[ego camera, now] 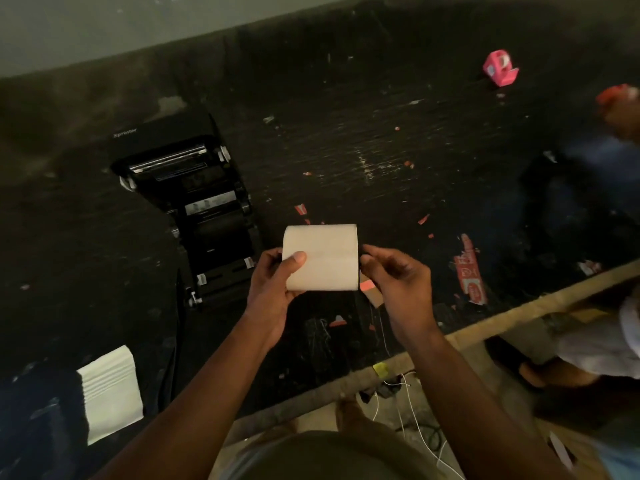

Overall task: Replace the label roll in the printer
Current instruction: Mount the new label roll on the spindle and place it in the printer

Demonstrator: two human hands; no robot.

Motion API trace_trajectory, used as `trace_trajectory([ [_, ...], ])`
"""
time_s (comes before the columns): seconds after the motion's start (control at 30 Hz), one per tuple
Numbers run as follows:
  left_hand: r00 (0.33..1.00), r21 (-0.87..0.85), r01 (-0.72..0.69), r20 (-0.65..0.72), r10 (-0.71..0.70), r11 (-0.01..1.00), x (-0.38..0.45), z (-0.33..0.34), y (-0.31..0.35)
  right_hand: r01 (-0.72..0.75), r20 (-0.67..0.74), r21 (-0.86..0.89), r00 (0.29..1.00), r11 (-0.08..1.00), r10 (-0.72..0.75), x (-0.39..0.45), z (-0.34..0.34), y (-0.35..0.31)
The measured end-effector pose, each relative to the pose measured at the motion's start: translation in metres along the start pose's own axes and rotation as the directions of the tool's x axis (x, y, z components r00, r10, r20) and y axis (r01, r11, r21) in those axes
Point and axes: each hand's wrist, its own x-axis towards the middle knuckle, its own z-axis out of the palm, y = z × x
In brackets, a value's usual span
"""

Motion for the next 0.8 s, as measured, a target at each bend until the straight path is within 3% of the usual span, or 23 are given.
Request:
trace_trajectory([
  [0.13, 0.999, 0.077, -0.047, -0.023, 0.049, 0.996, 0.004, 0.014, -0.007, -0.238, 0.013, 0.172, 0.971, 0.956, 0.239, -0.002, -0.005, 0.005],
  [0.23, 0.997, 0.164, -0.053, -0.051, 0.062, 0.985, 0.010, 0.031, -0.016, -0.427, 0.079, 0.424, 0.896, 0.798, 0.437, 0.001, -0.009, 0.005],
  [0.37, 0.993, 0.331, -0.089, -0.044, 0.110, 0.939, 0.017, 0.058, -0.024, -0.421, 0.010, 0.447, 0.885, 0.789, 0.466, 0.009, -0.017, 0.004],
  [0.5, 0.988, 0.423, -0.152, 0.092, 0.125, 0.893, 0.022, 0.082, -0.022, -0.386, -0.035, 0.528, 0.880, 0.757, 0.473, 0.023, -0.041, 0.003],
  [0.6, 0.977, 0.363, -0.155, 0.193, 0.088, 0.919, 0.040, 0.090, -0.019, -0.300, -0.007, 0.566, 0.930, 0.768, 0.368, 0.033, -0.061, -0.001],
  [0.67, 0.989, 0.403, -0.083, 0.146, 0.025, 0.911, 0.061, 0.094, -0.022, -0.249, -0.018, 0.574, 0.949, 0.780, 0.316, 0.037, -0.075, -0.007],
  [0.7, 0.993, 0.528, -0.099, 0.113, 0.046, 0.843, 0.075, 0.096, -0.027, -0.238, -0.044, 0.578, 0.946, 0.781, 0.321, 0.040, -0.082, -0.009],
  [0.73, 0.988, 0.684, -0.150, 0.132, 0.081, 0.714, 0.088, 0.096, -0.033, -0.226, -0.077, 0.580, 0.941, 0.783, 0.328, 0.042, -0.088, -0.010],
  [0.8, 0.953, 0.872, -0.297, 0.297, 0.063, 0.388, 0.115, 0.107, -0.051, -0.215, -0.121, 0.573, 0.932, 0.791, 0.341, 0.050, -0.102, -0.009],
])
